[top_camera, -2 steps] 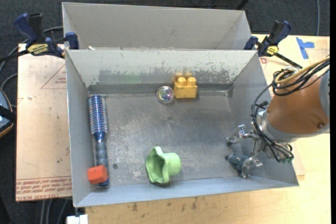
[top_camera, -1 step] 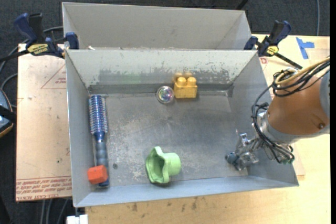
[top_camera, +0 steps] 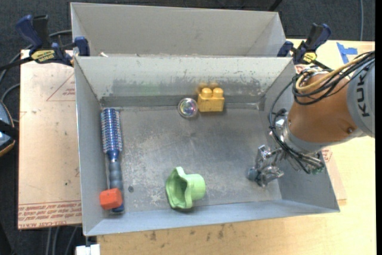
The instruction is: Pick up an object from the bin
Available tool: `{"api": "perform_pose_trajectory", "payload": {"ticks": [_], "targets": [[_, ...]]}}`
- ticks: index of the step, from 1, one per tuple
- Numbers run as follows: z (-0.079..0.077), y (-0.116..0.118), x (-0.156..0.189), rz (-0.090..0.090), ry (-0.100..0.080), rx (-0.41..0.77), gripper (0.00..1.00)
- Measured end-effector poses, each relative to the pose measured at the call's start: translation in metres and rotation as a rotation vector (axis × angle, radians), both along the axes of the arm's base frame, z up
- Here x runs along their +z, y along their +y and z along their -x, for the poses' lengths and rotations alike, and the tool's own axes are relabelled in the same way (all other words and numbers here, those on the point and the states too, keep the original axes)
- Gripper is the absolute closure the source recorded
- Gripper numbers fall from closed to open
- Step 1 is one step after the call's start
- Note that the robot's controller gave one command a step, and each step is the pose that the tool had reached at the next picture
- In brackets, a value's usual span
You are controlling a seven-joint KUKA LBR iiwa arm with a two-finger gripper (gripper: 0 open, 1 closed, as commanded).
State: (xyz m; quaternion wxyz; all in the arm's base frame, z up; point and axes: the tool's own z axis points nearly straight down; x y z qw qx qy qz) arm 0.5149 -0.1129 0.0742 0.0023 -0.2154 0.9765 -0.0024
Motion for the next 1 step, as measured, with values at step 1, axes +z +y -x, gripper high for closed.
{"api": "perform_pose_trajectory", "payload": {"ticks": [1], "targets": [[0.0029,-0.0187,0.1977,0.000,-0.005,0.213,1.00]]}}
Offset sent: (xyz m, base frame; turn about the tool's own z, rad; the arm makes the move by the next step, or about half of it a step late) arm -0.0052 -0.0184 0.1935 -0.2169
